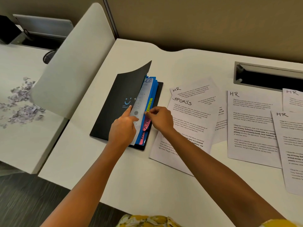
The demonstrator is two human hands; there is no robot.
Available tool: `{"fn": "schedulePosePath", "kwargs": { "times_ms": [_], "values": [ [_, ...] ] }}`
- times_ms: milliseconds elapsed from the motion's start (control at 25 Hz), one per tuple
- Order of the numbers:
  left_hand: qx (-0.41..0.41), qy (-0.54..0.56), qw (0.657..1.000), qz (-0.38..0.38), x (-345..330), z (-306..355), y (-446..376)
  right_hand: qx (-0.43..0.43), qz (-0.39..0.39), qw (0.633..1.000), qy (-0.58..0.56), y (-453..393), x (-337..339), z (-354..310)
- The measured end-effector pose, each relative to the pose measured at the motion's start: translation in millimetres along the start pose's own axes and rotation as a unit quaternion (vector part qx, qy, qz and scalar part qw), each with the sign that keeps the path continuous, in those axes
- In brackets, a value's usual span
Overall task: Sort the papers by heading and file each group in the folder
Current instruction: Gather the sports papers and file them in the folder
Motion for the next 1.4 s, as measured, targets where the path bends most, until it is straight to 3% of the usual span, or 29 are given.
{"fn": "schedulePosePath", "kwargs": {
  "times_ms": [200, 320, 600, 880, 1160, 1400],
  "values": [
    [0.016, -0.022, 1.000, -0.015, -3, 2, -2, 0.008, -0.056, 0.993, -0.107, 1, -3, -20],
    [0.025, -0.020, 0.998, 0.048, 1, 11, 2, -0.001, -0.094, 0.985, -0.142, 8, -8, -32],
    [0.033, -0.006, 0.997, 0.063, 10, 6, 1, 0.092, -0.128, 0.984, -0.079, 8, 0, -26],
    [-0.018, 0.079, 0.994, 0.076, 21, -7, -1, 0.037, 0.001, 0.999, -0.009, 14, 23, 14],
    [0.031, 0.068, 0.996, 0.038, 15, -7, -3, 0.006, -0.031, 1.000, 0.000, 7, 11, 13],
    [0.048, -0.015, 0.998, -0.027, 11, 2, -4, -0.036, -0.029, 0.998, -0.044, -1, 2, 2]
  ]
}}
Point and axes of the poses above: each hand's wrist, its own y-axis away from the middle knuckle, its own x-axis out of the back of the hand, z = x × y, the point moved 4 cm from there along -y, towards the middle knuckle
